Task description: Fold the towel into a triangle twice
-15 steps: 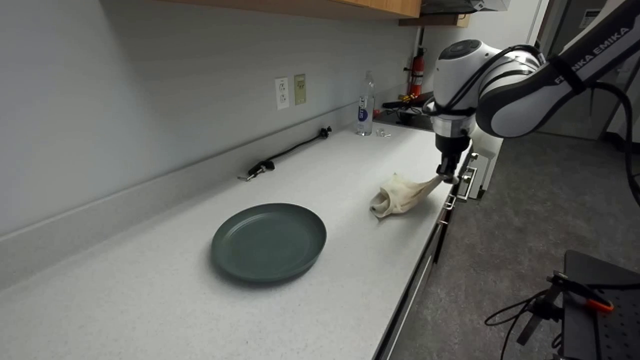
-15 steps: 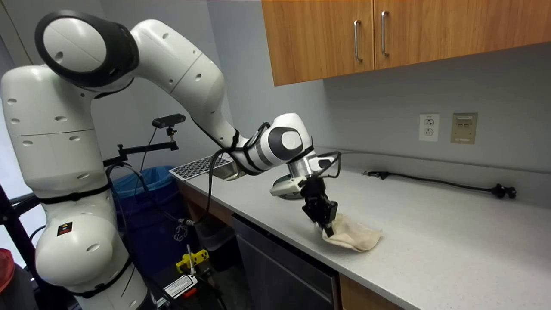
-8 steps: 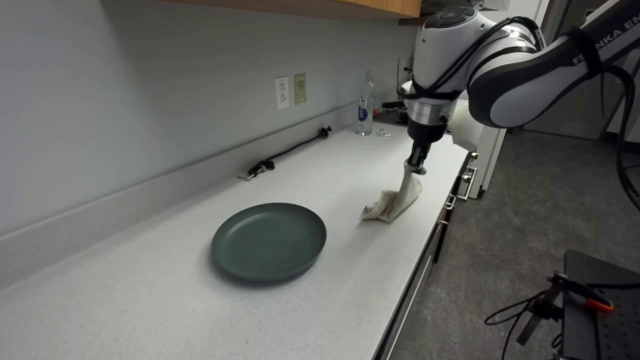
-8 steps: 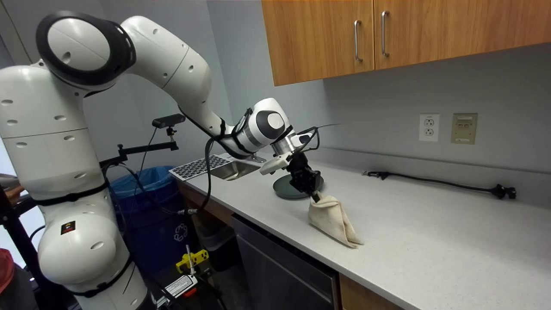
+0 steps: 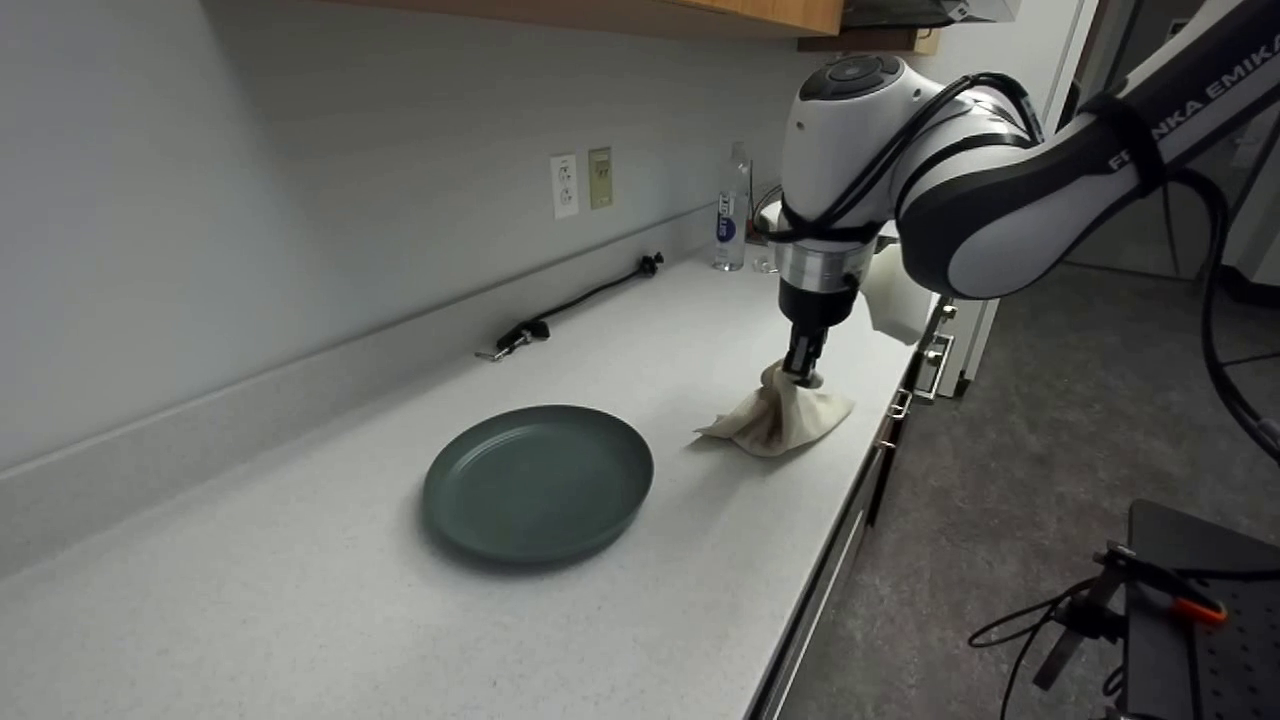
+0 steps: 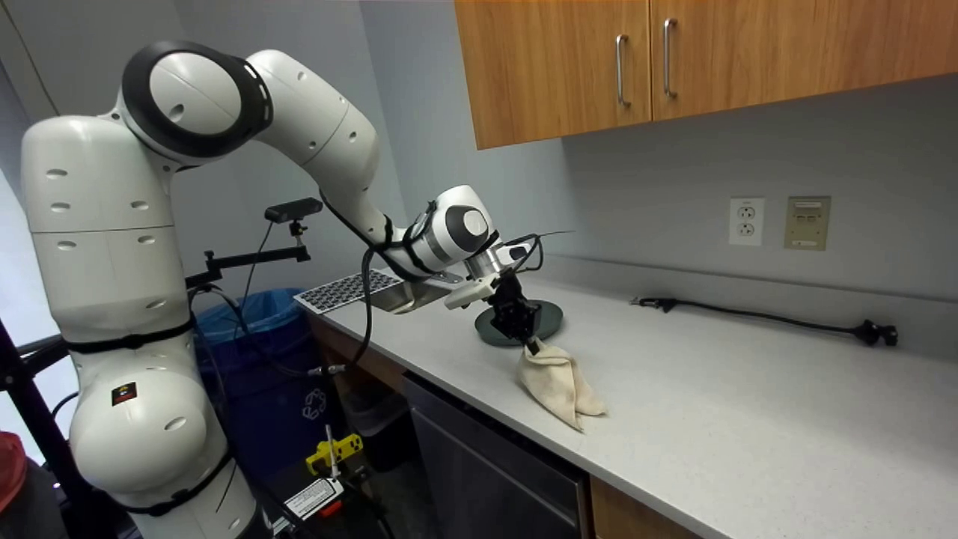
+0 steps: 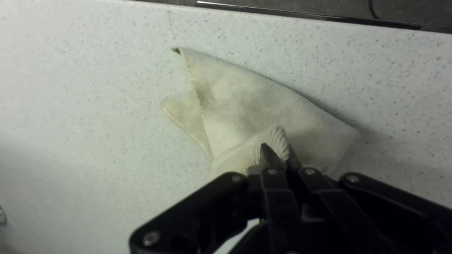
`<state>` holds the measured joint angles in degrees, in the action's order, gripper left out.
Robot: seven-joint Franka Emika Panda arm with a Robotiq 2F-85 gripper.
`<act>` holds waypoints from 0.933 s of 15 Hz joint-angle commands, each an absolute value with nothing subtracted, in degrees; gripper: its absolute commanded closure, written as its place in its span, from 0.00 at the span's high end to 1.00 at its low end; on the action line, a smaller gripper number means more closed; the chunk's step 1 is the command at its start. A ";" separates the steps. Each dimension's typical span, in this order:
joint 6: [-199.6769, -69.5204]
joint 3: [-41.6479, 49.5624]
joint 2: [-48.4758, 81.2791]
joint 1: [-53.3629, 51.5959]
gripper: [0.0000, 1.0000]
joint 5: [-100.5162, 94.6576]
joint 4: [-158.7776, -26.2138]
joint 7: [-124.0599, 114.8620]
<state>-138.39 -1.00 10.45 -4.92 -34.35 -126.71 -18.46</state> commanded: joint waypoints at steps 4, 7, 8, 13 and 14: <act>-138.67 2.33 13.16 -4.71 0.02 -33.61 -127.13 -24.95; -139.56 2.87 14.95 -5.20 0.02 -33.73 -125.60 -26.39; -139.56 2.89 15.42 -5.50 0.02 -34.04 -124.84 -26.98; -140.11 2.72 17.22 -7.25 0.02 -34.95 -120.44 -29.37; -140.31 2.52 17.74 -7.51 0.02 -34.34 -119.60 -29.18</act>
<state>-139.15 2.26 15.61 -6.17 -34.41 -122.84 -27.95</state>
